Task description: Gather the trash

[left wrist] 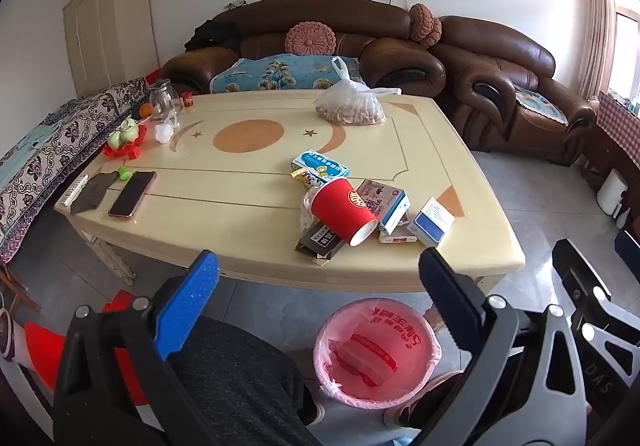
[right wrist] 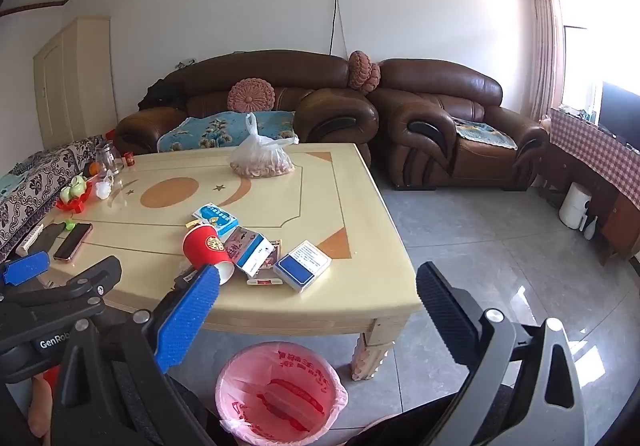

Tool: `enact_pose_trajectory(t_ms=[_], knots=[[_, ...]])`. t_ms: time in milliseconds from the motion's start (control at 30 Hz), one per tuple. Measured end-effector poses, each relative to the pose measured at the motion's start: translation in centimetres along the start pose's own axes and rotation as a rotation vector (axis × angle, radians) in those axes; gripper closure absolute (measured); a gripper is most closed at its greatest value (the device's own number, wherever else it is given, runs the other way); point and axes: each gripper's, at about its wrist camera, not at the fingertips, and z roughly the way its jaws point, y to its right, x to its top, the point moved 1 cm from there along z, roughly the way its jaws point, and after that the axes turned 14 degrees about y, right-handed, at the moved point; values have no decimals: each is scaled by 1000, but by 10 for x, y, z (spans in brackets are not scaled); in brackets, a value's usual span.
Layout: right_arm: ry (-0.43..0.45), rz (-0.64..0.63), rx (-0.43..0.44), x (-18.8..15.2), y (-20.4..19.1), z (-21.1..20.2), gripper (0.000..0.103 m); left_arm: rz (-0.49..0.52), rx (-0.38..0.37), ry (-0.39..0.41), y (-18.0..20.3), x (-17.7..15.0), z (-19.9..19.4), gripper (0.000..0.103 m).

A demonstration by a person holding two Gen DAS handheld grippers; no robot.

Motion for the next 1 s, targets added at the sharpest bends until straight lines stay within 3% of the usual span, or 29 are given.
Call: enact_pose_trajectory(t_ms=[1000], knots=[[1,1,1,1,-3,0,7,4,-9,6,2,-3,0,5]])
